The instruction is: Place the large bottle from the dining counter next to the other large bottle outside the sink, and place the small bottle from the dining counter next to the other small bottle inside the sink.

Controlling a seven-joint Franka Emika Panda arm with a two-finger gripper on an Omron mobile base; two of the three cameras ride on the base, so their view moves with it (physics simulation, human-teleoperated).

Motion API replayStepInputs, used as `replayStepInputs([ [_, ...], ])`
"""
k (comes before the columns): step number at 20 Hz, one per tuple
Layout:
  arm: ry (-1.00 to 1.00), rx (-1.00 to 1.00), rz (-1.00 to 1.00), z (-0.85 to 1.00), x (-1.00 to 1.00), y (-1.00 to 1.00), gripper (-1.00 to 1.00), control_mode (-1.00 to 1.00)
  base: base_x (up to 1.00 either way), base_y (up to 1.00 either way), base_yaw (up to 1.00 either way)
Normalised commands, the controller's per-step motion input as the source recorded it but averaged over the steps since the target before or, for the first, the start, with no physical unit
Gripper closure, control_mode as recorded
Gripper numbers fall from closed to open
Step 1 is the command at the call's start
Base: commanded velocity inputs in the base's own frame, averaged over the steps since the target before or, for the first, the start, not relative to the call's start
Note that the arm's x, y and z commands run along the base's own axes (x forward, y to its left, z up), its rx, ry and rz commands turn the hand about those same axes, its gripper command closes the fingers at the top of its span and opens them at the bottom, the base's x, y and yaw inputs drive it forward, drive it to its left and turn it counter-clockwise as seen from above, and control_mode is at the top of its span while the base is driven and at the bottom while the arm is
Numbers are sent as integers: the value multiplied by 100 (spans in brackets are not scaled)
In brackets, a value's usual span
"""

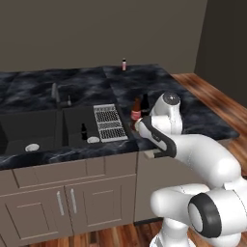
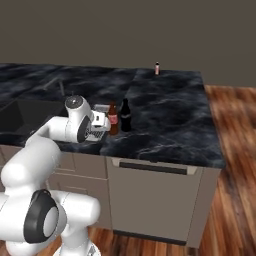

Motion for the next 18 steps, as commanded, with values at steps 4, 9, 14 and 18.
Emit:
replayStepInputs([
  [4, 0, 0, 0, 0, 0, 0, -100, 100, 0, -68, 0],
  [9, 0, 0, 0, 0, 0, 0, -100, 100, 0, -84, 0],
  [14, 0, 0, 0, 0, 0, 0, -100, 100, 0, -81, 0],
  [18, 0, 0, 0, 0, 0, 0, -100, 100, 0, -88, 0],
])
